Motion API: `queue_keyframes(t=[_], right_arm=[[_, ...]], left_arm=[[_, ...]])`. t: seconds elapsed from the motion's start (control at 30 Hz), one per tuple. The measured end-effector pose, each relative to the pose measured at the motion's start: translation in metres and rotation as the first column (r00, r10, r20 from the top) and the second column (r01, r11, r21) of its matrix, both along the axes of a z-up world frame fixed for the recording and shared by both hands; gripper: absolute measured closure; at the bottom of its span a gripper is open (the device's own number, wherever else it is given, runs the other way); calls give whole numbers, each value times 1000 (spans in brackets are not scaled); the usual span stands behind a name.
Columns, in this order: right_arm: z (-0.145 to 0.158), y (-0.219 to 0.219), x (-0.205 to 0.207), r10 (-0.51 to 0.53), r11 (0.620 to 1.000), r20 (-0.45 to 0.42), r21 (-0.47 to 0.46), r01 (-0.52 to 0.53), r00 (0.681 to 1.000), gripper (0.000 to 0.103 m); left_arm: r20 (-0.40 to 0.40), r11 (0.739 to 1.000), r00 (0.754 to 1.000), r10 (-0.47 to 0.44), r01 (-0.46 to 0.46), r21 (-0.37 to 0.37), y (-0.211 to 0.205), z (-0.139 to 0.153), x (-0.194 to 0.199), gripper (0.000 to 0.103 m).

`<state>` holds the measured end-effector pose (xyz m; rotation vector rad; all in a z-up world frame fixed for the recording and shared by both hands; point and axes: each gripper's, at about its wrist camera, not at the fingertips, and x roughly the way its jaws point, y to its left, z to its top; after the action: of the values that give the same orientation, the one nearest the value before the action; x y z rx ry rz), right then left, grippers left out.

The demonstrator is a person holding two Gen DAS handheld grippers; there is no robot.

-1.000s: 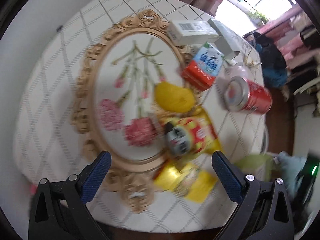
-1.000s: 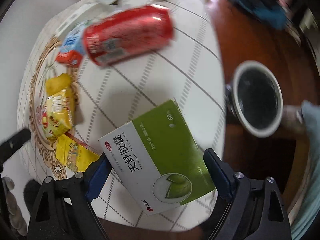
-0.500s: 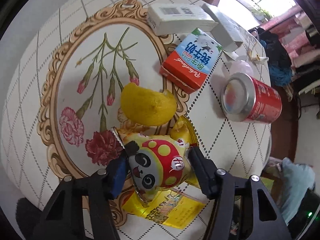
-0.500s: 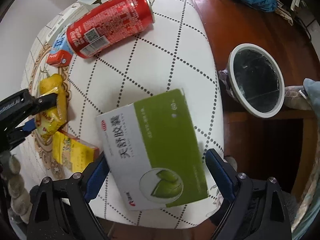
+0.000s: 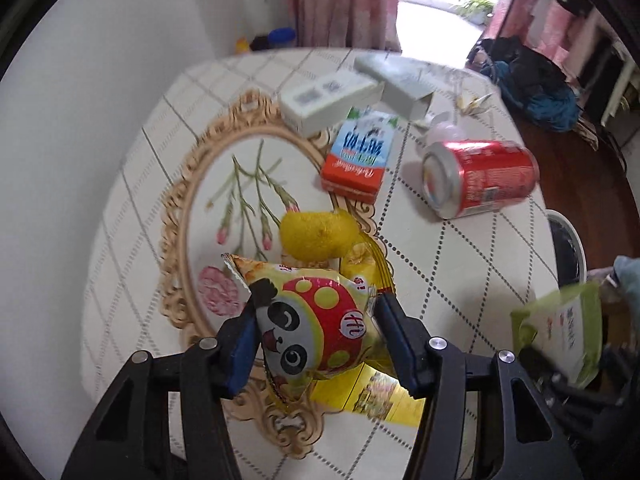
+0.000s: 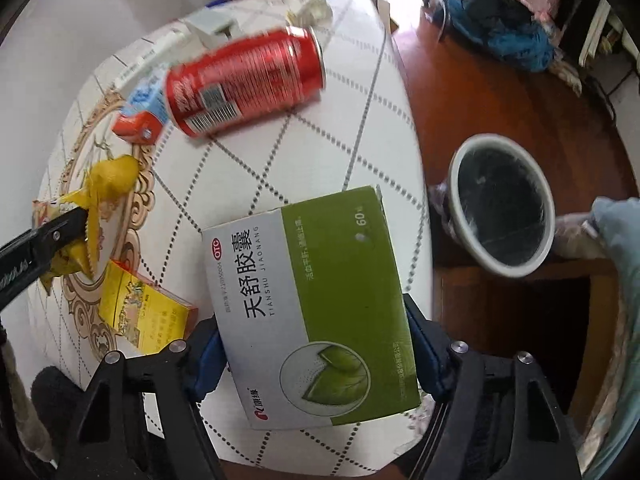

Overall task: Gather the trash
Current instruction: 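Carry both items over the white bin and open both tools to drop them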

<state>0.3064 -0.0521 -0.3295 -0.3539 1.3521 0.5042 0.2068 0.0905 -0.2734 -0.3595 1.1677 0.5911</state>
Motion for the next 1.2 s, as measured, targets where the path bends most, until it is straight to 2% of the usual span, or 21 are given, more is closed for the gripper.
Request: queue_keyframes(t=[0.1, 0.17, 0.43, 0.57, 0.67, 0.73, 0.8, 0.87, 0.97, 1.13, 1.17, 1.2], right_arm=[[21, -5, -2, -11, 999, 38, 37, 10, 999, 25], [37, -8, -2, -27, 997, 56, 69, 23, 998, 25], [107, -54, 18, -105, 973, 125, 217, 76, 987, 26], [140, -90, 40, -158, 958, 160, 262, 112, 974, 26], [155, -122, 65, -199, 952, 186, 270, 145, 962, 26], [157, -145, 86, -230, 950, 202, 259, 174, 952, 26], [151, -167, 108, -263, 948, 210, 236, 212, 942, 26], [136, -188, 131, -292, 947, 205, 202, 251, 934, 26], [97, -217, 168, -334, 937, 142, 158, 312, 932, 26], [14, -242, 217, -392, 914, 7, 112, 389, 920, 26], [-4, -247, 228, -406, 908, -16, 102, 405, 914, 26], [-14, -249, 233, -414, 905, -29, 96, 415, 910, 26]], left_arm=[[37, 999, 999, -25, 23, 49, -11, 25, -9, 50], [67, 997, 997, -40, 35, 72, -4, 33, -15, 50], [207, 985, 968, -139, 115, 128, -39, 99, 10, 50], [257, 977, 943, -210, 190, 102, -65, 116, 45, 50], [280, 965, 924, -262, 257, 53, -87, 117, 81, 50], [294, 953, 912, -288, 303, -5, -102, 112, 110, 50], [292, 937, 904, -312, 343, -64, -116, 101, 140, 50], [277, 910, 899, -340, 389, -145, -131, 79, 179, 50], [231, 857, 898, -375, 431, -282, -148, 34, 234, 50], [136, 772, 901, -413, 425, -472, -172, -46, 306, 49], [117, 759, 899, -422, 421, -496, -176, -60, 317, 49], [93, 762, 901, -425, 411, -500, -179, -69, 325, 48]])
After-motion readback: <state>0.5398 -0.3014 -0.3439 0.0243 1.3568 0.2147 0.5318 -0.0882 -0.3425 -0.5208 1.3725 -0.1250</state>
